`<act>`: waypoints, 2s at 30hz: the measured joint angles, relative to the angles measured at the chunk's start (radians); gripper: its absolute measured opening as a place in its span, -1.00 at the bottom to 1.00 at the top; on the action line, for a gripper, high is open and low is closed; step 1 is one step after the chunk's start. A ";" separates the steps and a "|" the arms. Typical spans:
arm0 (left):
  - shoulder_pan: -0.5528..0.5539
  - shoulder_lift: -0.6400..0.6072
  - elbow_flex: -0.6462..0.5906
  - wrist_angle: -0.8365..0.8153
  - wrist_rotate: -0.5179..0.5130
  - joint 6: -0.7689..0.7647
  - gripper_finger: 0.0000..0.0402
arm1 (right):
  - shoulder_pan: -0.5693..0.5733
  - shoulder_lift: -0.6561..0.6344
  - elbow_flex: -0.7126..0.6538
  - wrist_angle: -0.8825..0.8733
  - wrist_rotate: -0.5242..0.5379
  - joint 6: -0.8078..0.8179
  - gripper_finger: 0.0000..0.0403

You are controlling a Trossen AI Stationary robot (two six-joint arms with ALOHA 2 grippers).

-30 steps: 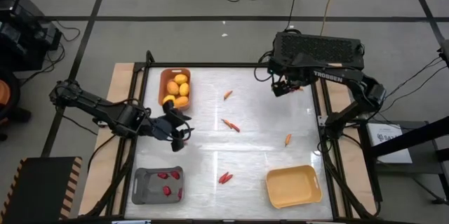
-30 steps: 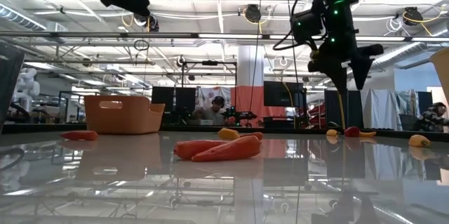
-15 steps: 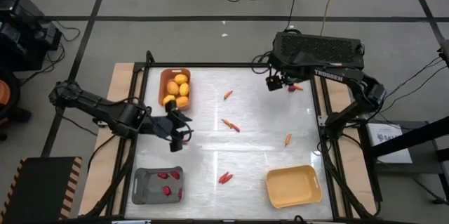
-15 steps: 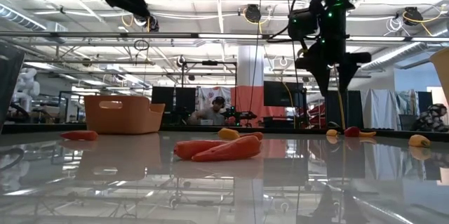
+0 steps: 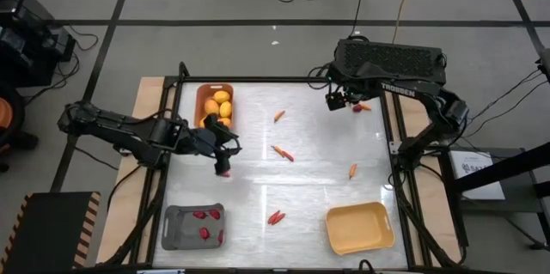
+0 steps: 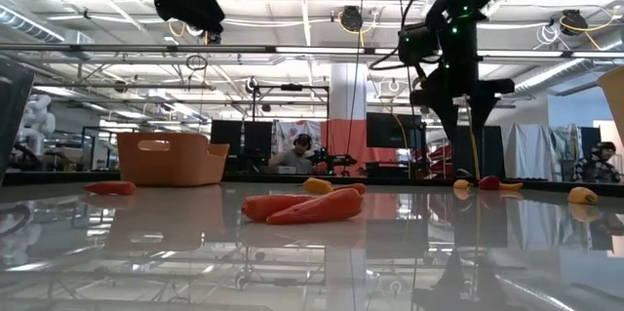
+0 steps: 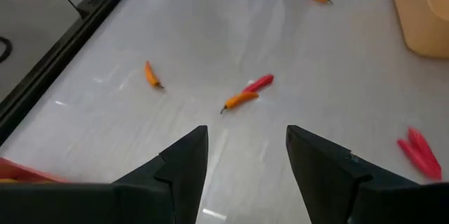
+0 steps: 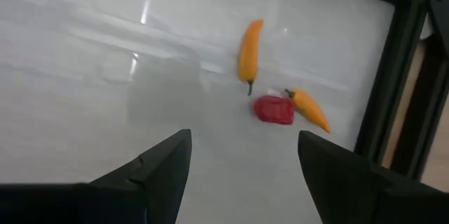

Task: Sort produce into baskets
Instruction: Put the red bell pepper into the black bin

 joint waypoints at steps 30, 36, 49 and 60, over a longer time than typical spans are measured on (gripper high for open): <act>0.123 0.000 0.000 0.027 0.094 -0.025 0.00 | -0.007 -0.131 -0.469 0.516 0.185 0.370 0.26; 0.146 0.000 0.000 0.027 0.124 -0.022 0.00 | -0.038 -0.131 -0.538 0.598 0.181 0.414 0.26; 0.147 0.000 0.000 0.026 0.140 -0.021 0.00 | -0.055 -0.120 -0.596 0.707 0.186 0.450 0.25; 0.147 0.000 0.000 0.025 0.166 -0.025 0.00 | -0.059 -0.104 -0.595 0.705 0.164 0.430 -0.20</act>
